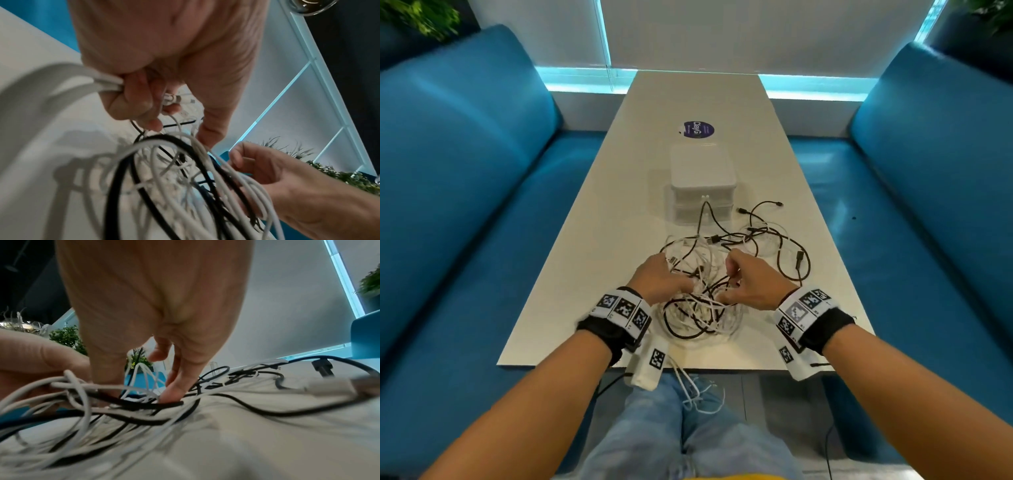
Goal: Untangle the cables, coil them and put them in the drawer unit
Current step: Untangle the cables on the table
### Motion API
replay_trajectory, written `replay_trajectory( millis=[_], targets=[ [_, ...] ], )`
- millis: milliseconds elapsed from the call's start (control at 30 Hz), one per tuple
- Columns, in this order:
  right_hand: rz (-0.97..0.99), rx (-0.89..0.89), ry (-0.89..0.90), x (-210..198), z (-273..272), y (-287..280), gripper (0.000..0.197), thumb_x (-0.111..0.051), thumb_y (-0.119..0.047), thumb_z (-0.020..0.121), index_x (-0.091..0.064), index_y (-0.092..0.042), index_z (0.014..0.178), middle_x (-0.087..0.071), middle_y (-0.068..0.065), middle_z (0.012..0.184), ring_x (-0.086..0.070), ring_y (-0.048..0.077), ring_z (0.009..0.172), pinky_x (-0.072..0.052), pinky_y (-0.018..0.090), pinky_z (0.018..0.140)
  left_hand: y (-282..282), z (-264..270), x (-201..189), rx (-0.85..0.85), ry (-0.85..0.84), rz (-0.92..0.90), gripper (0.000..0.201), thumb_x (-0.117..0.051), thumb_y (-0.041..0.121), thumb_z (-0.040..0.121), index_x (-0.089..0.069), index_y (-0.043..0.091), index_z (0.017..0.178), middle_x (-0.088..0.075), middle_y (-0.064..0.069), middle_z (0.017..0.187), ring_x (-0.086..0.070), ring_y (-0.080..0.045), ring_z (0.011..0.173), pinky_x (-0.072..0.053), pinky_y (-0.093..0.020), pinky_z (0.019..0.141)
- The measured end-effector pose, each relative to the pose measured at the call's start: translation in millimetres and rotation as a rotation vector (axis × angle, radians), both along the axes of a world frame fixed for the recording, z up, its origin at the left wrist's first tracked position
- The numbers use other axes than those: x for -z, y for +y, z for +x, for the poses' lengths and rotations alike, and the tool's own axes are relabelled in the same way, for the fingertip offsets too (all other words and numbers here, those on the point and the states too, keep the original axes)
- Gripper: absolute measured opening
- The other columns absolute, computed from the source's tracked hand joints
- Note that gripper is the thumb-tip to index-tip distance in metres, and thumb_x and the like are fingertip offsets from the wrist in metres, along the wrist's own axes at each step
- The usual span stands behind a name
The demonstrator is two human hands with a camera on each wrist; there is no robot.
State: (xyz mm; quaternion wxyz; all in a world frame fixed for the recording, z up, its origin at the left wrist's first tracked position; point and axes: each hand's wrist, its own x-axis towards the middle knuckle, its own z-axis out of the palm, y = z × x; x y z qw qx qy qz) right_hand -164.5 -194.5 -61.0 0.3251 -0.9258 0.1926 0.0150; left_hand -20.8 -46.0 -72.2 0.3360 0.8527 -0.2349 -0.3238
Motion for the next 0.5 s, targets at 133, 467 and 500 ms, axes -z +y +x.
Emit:
replay_trajectory(
  millis=[133, 467, 500],
  targets=[
    [0.003, 0.021, 0.02, 0, 8, -1, 0.04, -0.08, -0.027, 0.074, -0.044, -0.017, 0.09, -0.055, 0.0, 0.084, -0.05, 0.015, 0.071, -0.042, 0.03, 0.064, 10, -1, -11, -0.029, 0.075, -0.017, 0.028, -0.076, 0.011, 0.06, -0.049, 0.01, 0.07, -0.046, -0.005, 0.06, -0.04, -0.015, 0.046, -0.028, -0.02, 0.041],
    [-0.054, 0.015, -0.07, -4, 37, 9, 0.015, -0.056, -0.017, 0.091, -0.07, -0.017, 0.094, -0.069, 0.003, 0.092, -0.061, 0.017, 0.086, -0.046, 0.028, 0.077, 14, 1, -6, -0.158, 0.216, -0.075, 0.027, -0.079, 0.003, 0.068, -0.059, 0.01, 0.086, -0.051, -0.007, 0.071, -0.035, -0.014, 0.048, -0.023, -0.02, 0.041],
    [-0.039, 0.025, -0.075, -6, 42, 11, 0.016, -0.055, -0.016, 0.091, -0.071, -0.016, 0.095, -0.069, 0.004, 0.093, -0.061, 0.018, 0.087, -0.046, 0.028, 0.078, 14, 1, -6, -0.164, 0.234, -0.08, 0.031, -0.078, 0.004, 0.068, -0.063, 0.008, 0.095, -0.053, -0.008, 0.077, -0.035, -0.014, 0.049, -0.023, -0.02, 0.041]
  ],
)
